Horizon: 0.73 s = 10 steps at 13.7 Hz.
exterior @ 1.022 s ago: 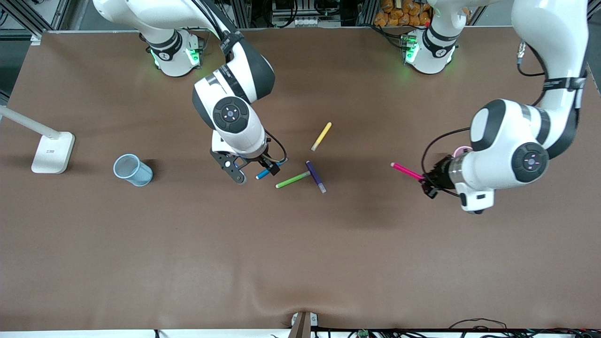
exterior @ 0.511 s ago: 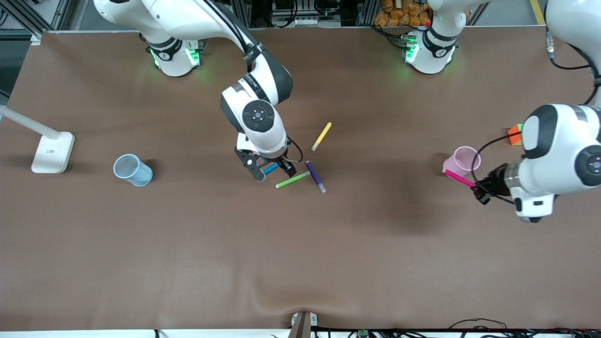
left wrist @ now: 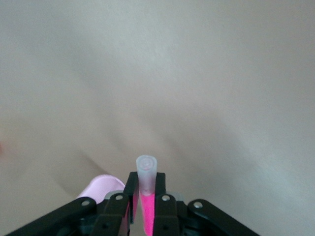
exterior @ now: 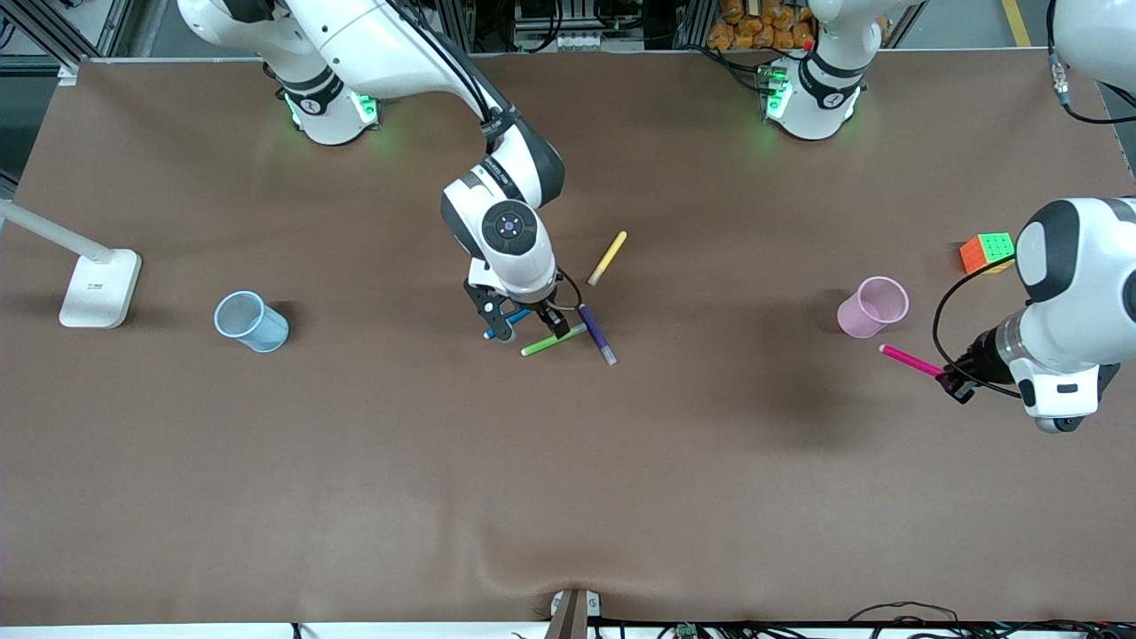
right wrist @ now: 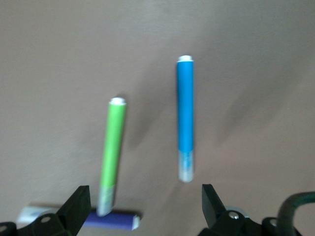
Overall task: Place pink and blue markers in matching cups
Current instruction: 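Lower the pink marker into the pink cup with the left gripper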
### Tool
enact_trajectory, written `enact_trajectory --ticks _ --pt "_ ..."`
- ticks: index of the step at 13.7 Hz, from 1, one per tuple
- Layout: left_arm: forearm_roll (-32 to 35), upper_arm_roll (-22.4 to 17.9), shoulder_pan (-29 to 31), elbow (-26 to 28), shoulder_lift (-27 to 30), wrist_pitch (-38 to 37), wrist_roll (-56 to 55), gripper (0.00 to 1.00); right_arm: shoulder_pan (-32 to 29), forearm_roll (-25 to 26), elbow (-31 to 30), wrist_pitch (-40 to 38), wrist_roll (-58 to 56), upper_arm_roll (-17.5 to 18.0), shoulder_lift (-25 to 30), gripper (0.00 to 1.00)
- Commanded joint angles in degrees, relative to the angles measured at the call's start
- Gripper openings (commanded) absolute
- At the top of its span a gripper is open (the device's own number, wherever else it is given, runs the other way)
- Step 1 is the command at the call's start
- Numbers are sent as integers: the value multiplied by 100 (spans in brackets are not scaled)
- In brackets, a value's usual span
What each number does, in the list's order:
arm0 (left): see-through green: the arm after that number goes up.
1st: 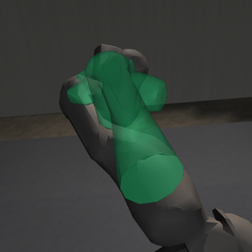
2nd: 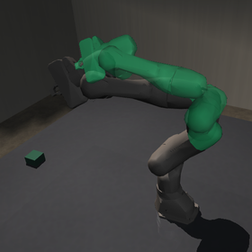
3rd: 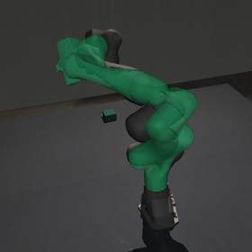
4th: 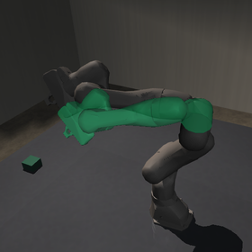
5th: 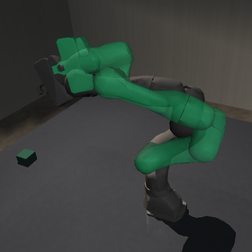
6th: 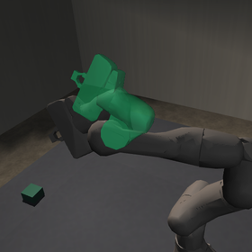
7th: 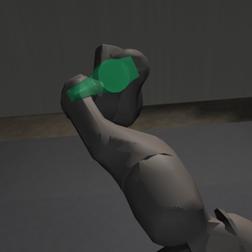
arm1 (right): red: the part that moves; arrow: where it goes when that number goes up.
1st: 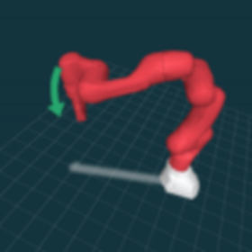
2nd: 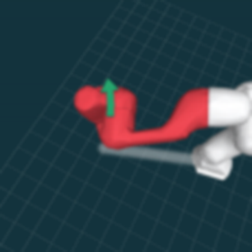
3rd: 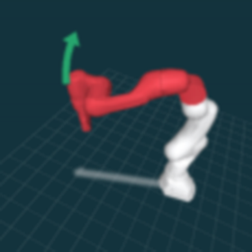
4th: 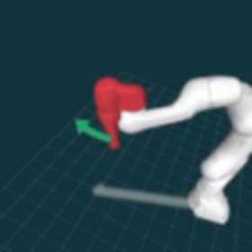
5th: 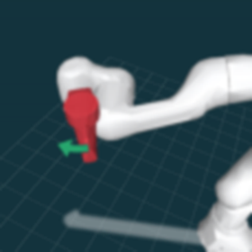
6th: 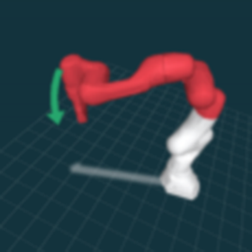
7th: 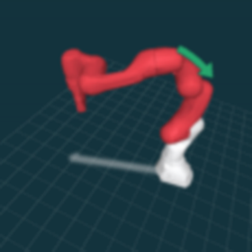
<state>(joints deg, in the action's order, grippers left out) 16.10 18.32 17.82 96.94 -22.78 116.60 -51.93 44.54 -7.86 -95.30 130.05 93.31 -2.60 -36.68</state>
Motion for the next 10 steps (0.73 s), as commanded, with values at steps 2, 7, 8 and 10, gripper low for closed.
enact_trajectory --ticks 2,7,8,10 --pt "674 40 72 938 808 327 8 0 28 -84 -489 74 82 -56 90 100" --pt "675 76 406 2642 2022 1556 -62 0 45 -136 -489 100 293 -56 38 77" --pt "675 76 459 2933 2189 1837 -62 0 37 -154 -489 109 293 -56 20 66" --pt "675 84 451 3347 2488 2146 -62 0 54 -154 -489 109 302 -56 -41 62"
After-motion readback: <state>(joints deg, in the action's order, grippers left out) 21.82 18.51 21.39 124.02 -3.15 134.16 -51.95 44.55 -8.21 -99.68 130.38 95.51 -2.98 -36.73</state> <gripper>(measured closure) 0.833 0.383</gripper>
